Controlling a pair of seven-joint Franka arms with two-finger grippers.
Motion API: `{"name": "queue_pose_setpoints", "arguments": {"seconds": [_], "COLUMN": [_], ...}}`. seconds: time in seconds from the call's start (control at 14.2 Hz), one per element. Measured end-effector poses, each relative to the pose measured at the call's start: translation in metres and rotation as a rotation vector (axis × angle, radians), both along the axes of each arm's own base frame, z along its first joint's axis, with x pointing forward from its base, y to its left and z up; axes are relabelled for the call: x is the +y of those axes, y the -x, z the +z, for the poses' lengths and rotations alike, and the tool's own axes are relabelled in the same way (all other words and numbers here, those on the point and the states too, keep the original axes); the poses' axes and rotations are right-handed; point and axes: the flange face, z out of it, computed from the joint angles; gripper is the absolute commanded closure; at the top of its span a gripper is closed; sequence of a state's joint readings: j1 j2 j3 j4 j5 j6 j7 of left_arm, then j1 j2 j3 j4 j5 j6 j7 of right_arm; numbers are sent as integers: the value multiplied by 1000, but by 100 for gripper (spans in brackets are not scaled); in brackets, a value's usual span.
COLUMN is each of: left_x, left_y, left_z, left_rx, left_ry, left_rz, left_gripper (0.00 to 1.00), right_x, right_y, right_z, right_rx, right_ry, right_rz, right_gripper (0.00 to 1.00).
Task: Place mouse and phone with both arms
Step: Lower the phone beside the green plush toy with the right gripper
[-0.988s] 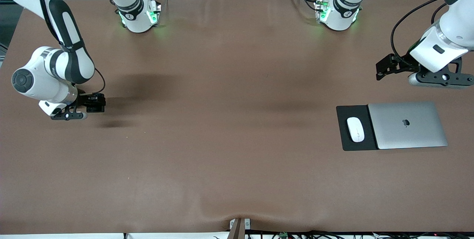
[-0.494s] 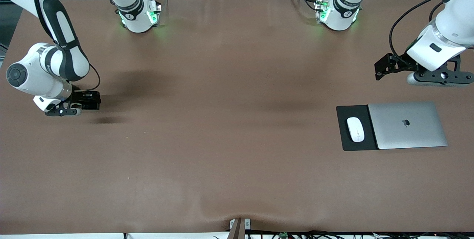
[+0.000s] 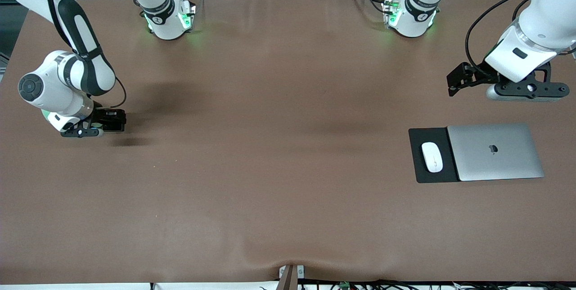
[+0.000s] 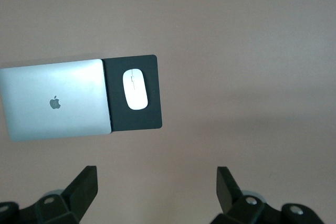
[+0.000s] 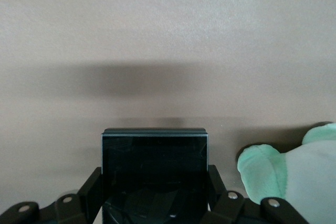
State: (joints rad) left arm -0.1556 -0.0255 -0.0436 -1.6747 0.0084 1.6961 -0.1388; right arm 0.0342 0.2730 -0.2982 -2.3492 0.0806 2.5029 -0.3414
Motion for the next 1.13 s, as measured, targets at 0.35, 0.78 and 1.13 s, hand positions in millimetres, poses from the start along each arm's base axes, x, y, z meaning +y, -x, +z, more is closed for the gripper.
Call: {"name": "queue_pose_setpoints", "arguments": {"seconds": [0.35, 0.78, 1.13], "left_x": [1, 3, 2], "left_y": [0, -1, -1], "left_z": [0, -1, 1], "left_rx": [0, 2, -2], "left_ry": [0, 0, 0], "left_rz": [2, 5, 3], "left_gripper": [0, 0, 0], "right_x": [-8, -9, -5], "right_y": [9, 11, 8], "right_z": [-14, -21, -20], "right_rx": [5, 14, 11], "right_ry": [8, 11, 9], "right_rz": [-16, -18, -10], "right_gripper": [53, 0, 0]}}
